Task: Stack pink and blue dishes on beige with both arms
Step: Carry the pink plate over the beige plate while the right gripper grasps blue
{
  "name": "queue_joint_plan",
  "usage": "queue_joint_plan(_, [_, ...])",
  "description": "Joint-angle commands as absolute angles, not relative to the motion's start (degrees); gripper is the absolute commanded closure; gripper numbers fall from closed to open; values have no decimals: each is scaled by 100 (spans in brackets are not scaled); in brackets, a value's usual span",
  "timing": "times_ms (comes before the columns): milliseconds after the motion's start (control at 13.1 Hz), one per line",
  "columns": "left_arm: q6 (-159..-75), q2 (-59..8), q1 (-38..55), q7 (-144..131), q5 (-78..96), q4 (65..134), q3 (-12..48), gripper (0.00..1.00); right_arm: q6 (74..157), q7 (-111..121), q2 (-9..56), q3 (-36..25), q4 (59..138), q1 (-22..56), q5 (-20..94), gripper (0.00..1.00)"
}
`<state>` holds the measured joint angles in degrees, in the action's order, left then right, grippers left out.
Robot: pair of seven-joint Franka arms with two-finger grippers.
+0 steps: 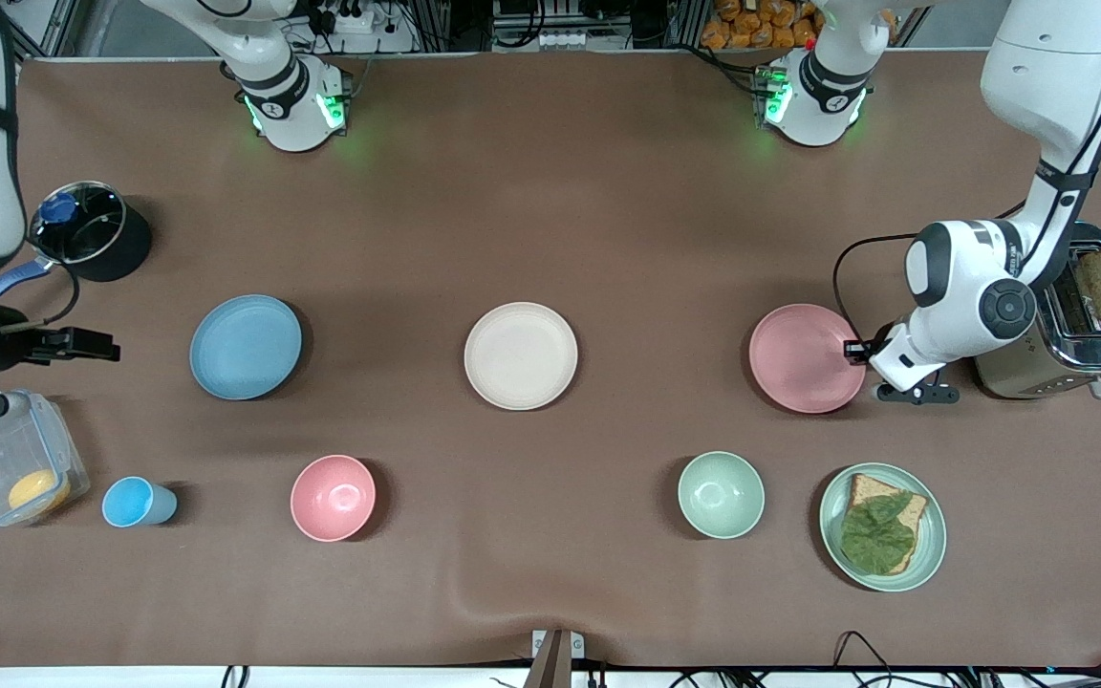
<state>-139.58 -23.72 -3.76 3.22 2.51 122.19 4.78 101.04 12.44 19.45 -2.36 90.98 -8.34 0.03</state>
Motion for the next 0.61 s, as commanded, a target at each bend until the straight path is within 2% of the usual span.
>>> queue_joint_plan(0, [-13773,-1971,-422,308,544,12112,764,100,11271,1494,2030,-141,10113,-1142,-97,0])
queue_joint_plan(153, [-13318,-1689,-422,282,737,11823,1070,100,12134,1600,2415,-132,10580,-1125,-18,0])
queue_joint_plan(229, [-13054,-1688,-404,168,895,11543,1272,100,12286,1608,2643,-114,10591,-1108,-9,0])
queue_joint_plan(382, [-12500,-1775,-343,-339,993,10945,1694,100,12331,1652,3066,-88,10573,-1099,139,0])
queue_joint_plan(535, [-12445,-1959,-124,-1252,993,10584,2116,100,12296,1905,3251,-97,10582,-1134,368,0])
